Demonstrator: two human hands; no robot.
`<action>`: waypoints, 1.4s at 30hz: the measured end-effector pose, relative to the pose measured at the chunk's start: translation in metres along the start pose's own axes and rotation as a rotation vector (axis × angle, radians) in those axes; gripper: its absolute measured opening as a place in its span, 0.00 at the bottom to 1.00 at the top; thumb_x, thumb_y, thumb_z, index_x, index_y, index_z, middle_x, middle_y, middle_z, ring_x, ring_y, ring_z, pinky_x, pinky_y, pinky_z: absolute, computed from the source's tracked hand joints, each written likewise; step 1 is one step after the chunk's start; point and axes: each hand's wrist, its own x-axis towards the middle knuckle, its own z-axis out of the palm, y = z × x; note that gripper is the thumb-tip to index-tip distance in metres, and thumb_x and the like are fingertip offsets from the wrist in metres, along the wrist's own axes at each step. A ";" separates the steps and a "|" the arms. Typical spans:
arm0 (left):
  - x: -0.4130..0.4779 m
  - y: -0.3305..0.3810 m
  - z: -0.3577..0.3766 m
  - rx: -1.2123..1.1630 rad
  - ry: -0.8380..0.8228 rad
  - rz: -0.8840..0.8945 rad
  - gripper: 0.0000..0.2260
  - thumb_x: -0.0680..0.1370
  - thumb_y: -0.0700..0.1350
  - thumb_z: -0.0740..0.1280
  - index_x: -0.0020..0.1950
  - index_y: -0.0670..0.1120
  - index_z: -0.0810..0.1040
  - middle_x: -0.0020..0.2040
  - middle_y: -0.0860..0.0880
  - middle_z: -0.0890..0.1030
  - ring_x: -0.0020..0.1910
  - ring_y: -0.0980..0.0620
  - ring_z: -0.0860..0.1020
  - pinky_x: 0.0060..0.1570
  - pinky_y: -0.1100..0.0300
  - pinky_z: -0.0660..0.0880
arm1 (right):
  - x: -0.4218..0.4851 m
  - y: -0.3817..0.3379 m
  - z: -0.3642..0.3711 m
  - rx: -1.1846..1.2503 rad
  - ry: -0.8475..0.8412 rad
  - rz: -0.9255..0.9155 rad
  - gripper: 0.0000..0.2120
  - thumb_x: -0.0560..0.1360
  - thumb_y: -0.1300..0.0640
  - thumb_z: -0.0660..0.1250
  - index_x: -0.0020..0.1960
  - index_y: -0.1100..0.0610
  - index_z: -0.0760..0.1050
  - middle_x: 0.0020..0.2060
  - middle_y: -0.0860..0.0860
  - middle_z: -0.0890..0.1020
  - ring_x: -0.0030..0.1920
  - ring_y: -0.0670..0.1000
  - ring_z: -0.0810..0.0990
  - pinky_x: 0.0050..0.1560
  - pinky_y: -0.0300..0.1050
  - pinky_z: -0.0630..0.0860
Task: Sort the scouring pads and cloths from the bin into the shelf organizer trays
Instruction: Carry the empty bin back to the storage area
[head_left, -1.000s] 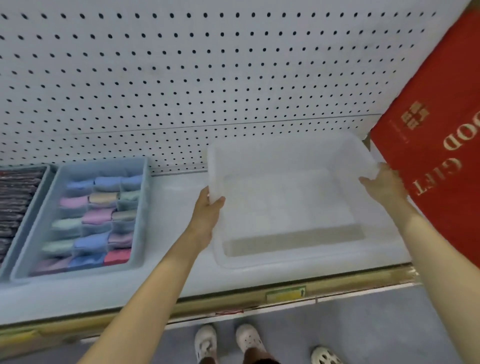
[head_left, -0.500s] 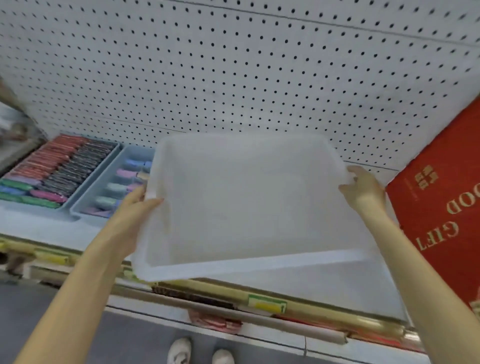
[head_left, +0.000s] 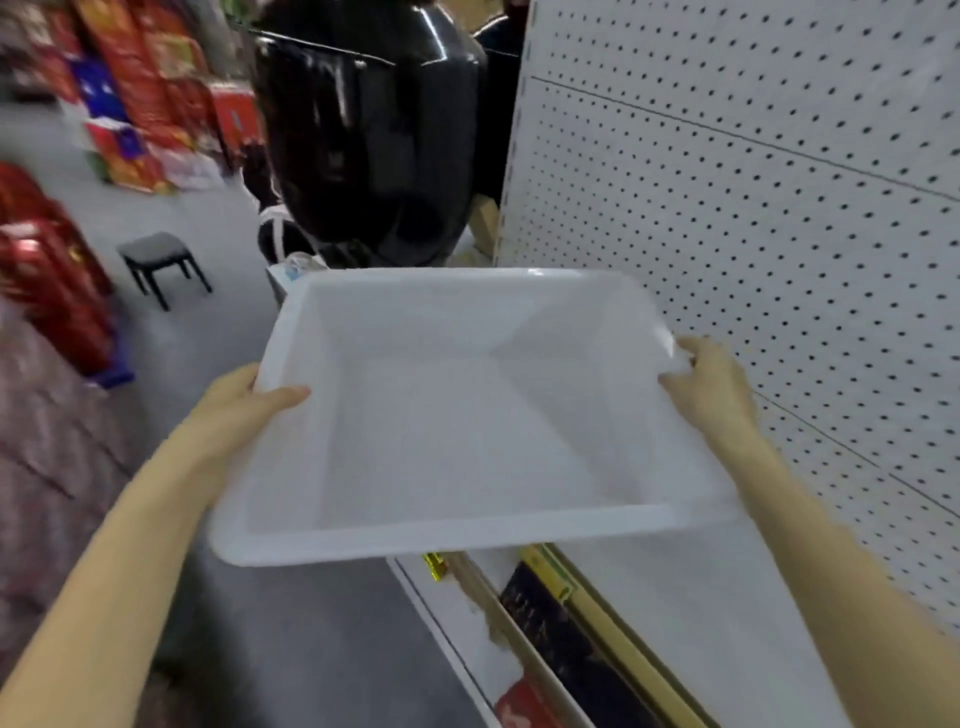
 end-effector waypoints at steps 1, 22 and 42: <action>0.007 -0.009 -0.026 0.001 0.053 -0.011 0.08 0.77 0.41 0.69 0.55 0.43 0.76 0.45 0.45 0.81 0.38 0.47 0.78 0.37 0.57 0.73 | 0.005 -0.025 0.025 0.015 -0.041 -0.040 0.14 0.74 0.66 0.63 0.59 0.59 0.74 0.43 0.55 0.79 0.38 0.56 0.75 0.38 0.47 0.73; 0.273 -0.130 -0.343 0.114 0.742 -0.250 0.18 0.76 0.50 0.70 0.60 0.38 0.77 0.51 0.41 0.80 0.48 0.43 0.77 0.46 0.53 0.71 | 0.115 -0.435 0.491 0.075 -0.517 -0.368 0.27 0.70 0.61 0.65 0.69 0.50 0.68 0.63 0.57 0.75 0.60 0.61 0.75 0.60 0.57 0.73; 0.789 -0.078 -0.558 0.122 0.910 -0.366 0.28 0.72 0.62 0.68 0.61 0.42 0.73 0.55 0.41 0.81 0.52 0.39 0.80 0.53 0.47 0.77 | 0.423 -0.855 0.885 0.107 -0.565 -0.461 0.21 0.70 0.62 0.66 0.62 0.52 0.75 0.58 0.59 0.78 0.53 0.63 0.78 0.55 0.57 0.76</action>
